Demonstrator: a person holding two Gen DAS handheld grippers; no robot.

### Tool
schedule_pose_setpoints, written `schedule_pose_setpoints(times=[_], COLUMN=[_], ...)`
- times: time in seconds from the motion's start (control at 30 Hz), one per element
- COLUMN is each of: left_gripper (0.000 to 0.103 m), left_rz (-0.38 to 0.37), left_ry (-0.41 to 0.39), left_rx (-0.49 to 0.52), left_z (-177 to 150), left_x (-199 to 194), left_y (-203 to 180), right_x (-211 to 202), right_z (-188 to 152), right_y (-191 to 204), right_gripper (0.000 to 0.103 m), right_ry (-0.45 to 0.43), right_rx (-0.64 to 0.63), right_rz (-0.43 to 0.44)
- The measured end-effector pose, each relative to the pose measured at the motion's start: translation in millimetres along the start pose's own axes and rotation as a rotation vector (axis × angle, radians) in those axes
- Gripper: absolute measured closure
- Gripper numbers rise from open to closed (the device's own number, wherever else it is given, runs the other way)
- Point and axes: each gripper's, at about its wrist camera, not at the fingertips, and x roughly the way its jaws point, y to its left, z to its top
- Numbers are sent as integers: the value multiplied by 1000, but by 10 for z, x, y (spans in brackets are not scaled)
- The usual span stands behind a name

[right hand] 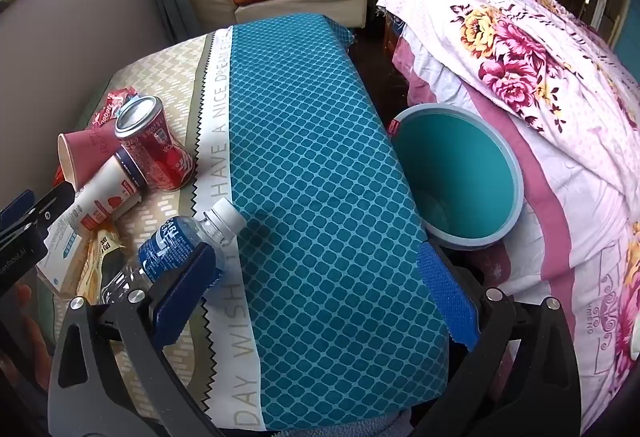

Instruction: Collect trash

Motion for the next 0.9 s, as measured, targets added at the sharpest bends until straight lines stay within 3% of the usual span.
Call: schedule_pose_setpoints(times=[0.9], left_gripper=[3], left_rz=[-2], left_ry=[8], left_rx=[-5], left_z=[4], left_x=[8], left_y=[-1], right_x=[6], right_z=[15], right_y=[39], right_gripper=[6], right_ry=[21], right_rx=[-10], right_rz=[-11])
